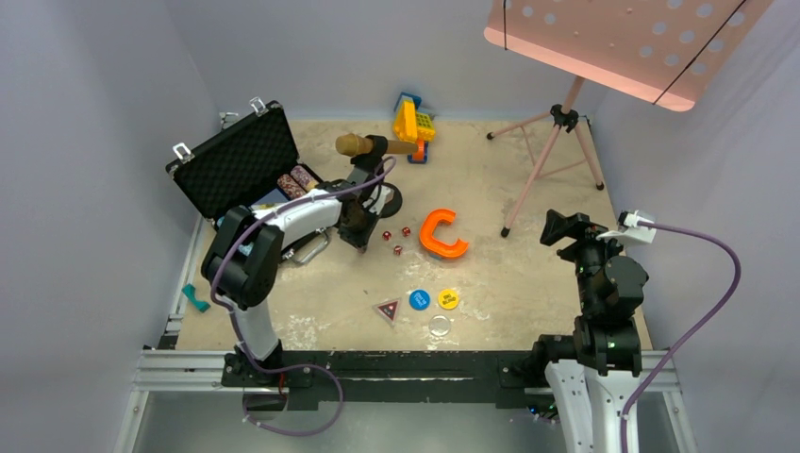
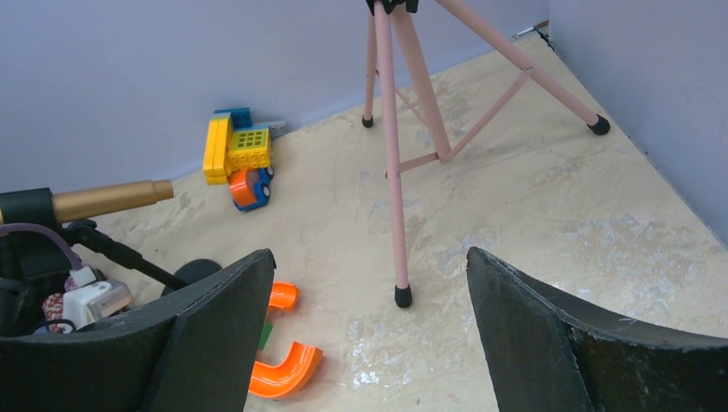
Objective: Pack up texas hold em set
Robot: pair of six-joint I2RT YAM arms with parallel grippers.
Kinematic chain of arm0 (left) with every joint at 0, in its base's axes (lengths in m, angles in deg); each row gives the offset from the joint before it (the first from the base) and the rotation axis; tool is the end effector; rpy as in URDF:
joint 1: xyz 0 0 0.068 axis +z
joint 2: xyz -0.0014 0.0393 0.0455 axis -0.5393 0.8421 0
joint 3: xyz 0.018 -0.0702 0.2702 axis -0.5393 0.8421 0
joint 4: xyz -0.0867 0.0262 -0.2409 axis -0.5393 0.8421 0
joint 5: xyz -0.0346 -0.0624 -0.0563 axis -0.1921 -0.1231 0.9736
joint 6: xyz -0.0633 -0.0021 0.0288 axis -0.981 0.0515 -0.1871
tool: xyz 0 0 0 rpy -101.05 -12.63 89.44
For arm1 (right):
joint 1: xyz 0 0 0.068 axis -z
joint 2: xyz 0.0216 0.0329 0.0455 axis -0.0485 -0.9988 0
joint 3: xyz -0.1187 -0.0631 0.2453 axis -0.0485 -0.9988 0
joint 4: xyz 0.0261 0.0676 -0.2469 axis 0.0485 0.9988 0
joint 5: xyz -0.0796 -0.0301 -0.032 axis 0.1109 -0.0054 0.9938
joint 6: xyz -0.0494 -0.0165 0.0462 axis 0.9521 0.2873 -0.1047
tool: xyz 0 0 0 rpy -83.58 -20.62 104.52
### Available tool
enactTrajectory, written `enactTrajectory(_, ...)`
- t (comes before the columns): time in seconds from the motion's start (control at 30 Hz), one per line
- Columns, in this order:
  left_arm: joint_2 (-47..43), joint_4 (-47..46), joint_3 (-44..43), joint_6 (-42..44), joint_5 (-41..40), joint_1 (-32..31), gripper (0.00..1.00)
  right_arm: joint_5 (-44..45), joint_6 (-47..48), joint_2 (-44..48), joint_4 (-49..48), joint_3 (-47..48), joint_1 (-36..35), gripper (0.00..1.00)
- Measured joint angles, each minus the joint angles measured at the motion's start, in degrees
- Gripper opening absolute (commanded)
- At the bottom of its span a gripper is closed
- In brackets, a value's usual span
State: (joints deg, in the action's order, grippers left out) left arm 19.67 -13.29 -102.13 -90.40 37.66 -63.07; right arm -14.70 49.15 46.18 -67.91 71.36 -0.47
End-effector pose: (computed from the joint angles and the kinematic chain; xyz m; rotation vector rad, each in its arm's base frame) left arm 0.3116 -0.1863 0.1622 0.6200 2.7658 -0.2109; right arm 0.1015 -0.0088 0.3322 0.4014 1.5392 0.2056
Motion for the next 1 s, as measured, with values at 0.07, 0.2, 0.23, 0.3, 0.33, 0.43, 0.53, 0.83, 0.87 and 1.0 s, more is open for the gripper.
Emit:
enactTrajectory(0.07, -1.42, -0.09, 1.07, -0.55, -0.09, 0.0, 0.0, 0.0, 0.0, 0.0, 0.0, 0.0, 0.0, 0.87)
enactTrajectory(0.2, -10.32, 1.31, 5.86, -2.93, -1.09, 0.22, 0.0, 0.0, 0.0, 0.0, 0.0, 0.0, 0.0, 0.87)
enactTrajectory(0.23, -12.79, 1.55, 6.69, -3.74, -1.09, 0.66, 0.0, 0.0, 0.0, 0.0, 0.0, 0.0, 0.0, 0.87)
enactTrajectory(0.3, -17.07, 1.7, 8.31, -5.29, -1.01, 2.27, 0.0, 0.0, 0.0, 0.0, 0.0, 0.0, 0.0, 0.87)
enactTrajectory(0.33, -18.8, 1.84, 9.03, -5.99, -1.01, 3.43, 0.0, -0.02, 0.0, 0.0, 0.0, 0.0, 0.0, 0.87)
enactTrajectory(0.43, -23.19, 2.75, 11.3, -8.5, -0.87, 9.01, 0.0, 0.0, 0.0, 0.0, 0.0, 0.0, 0.0, 0.87)
enactTrajectory(0.53, -25.03, 3.78, 12.7, -10.43, -1.7, 14.19, 0.0, 0.0, 0.0, 0.0, 0.0, 0.0, 0.0, 0.87)
enactTrajectory(0.83, -25.14, 4.46, 12.55, -16.48, -7.26, 27.82, 0.0, -0.04, -0.02, 0.0, -0.04, 0.0, 0.0, 0.87)
enactTrajectory(0.87, -24.87, 4.39, 12.13, -17.18, -8.37, 28.52, 0.0, -0.04, -0.02, 0.0, -0.07, 0.0, 0.0, 0.87)
enactTrajectory(1.0, -22.34, 2.71, 9.49, -19.41, -11.82, 29.24, 0.0, -0.07, -0.02, 0.0, -0.37, 0.0, 0.0, 0.87)
